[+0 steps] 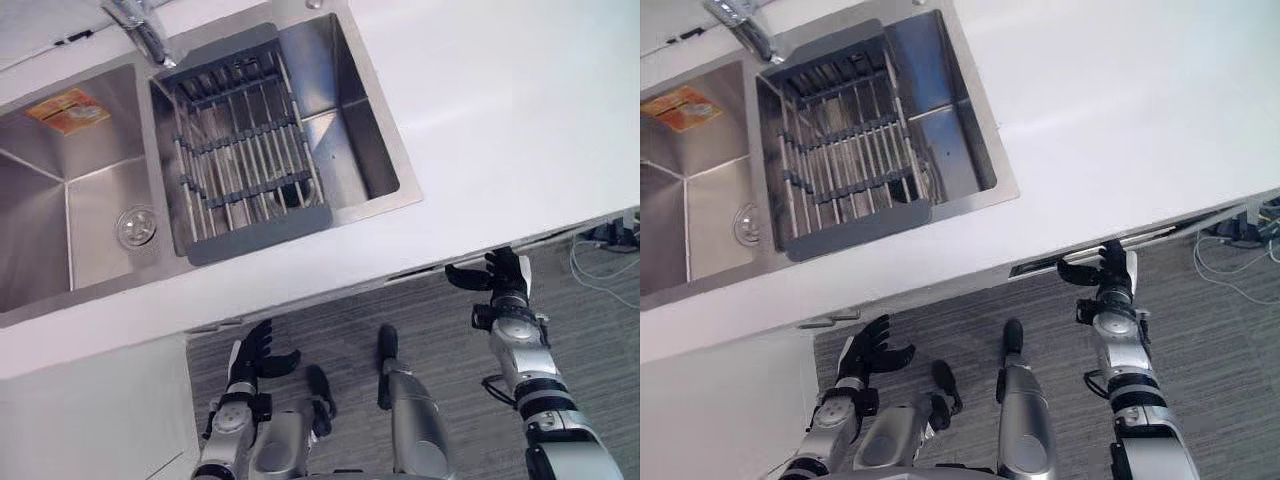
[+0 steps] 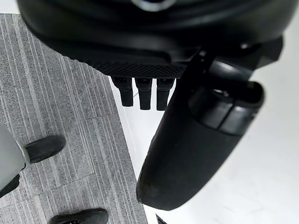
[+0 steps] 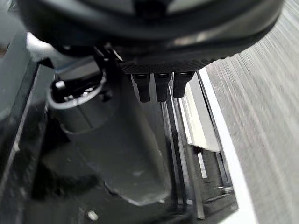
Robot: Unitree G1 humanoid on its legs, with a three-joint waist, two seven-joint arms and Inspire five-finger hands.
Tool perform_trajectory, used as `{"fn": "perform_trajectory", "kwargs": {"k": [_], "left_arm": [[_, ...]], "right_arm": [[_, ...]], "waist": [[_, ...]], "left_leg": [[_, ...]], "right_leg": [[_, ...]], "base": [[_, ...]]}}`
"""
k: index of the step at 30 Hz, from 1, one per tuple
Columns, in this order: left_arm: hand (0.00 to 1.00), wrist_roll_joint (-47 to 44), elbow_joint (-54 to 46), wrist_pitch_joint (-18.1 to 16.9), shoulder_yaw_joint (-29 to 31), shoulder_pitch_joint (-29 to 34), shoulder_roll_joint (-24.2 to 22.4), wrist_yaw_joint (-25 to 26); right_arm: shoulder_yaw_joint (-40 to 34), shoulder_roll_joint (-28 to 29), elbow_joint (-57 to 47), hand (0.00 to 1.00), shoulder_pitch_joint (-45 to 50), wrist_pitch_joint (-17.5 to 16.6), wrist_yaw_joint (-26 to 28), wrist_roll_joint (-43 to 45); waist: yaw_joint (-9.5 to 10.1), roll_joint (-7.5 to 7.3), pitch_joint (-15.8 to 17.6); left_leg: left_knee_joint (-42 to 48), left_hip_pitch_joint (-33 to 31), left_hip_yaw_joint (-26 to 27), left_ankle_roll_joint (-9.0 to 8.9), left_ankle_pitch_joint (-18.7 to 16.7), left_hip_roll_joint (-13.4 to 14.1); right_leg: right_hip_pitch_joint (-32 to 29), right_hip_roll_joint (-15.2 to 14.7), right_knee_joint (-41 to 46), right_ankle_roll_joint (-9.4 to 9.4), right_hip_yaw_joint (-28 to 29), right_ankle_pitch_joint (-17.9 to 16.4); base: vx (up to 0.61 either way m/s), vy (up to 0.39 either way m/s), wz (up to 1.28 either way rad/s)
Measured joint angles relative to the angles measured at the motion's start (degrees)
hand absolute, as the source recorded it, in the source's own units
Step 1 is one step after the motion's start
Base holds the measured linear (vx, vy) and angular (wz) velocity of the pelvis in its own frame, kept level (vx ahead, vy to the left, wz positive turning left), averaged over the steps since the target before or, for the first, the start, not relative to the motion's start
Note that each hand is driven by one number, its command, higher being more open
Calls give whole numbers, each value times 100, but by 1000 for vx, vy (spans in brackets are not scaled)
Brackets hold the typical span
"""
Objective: Walk over to the sink, pick up the cup, carry it to the dishwasher, place the cup inside the dishwasher, then close the dishwasher door
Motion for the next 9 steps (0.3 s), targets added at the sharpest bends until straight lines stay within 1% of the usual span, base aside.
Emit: {"fn": "perform_trajectory", "kwargs": {"k": [1,4,6,8,9], "left_arm": [[90,1,39,9,3,1,52,-3],[90,7,58,16,16,-3,126,-4],[90,29,59,44,19,-1,161,-31],[90,115,59,71,26,35,194,-55],[90,125,58,97,61,101,229,-104]], "right_arm": [[9,1,-28,90,66,-2,124,-154],[5,30,-357,90,493,-52,412,-456],[-5,123,-655,90,938,-227,630,-661],[-123,285,-757,90,1256,-280,713,-709],[-181,429,-772,90,1521,-335,786,-825]], "waist": [[-5,1,-1],[1,8,-6],[-14,-3,-52],[-9,-28,-173],[-12,-71,-348]], "left_leg": [[-3,5,-38,-23,4,-2],[-25,48,-213,-76,29,-7],[-131,180,-415,-106,88,-23],[-242,279,-542,-125,124,-33],[-335,328,-632,-134,152,-43]], "right_leg": [[107,1,-168,40,-47,58],[366,-2,-476,29,-207,184],[654,-2,-684,39,-405,211],[835,9,-838,46,-536,218],[936,23,-933,47,-633,218]], "base": [[-51,2,21],[-22,8,27],[30,-7,45],[57,-2,37],[46,-1,26]]}}
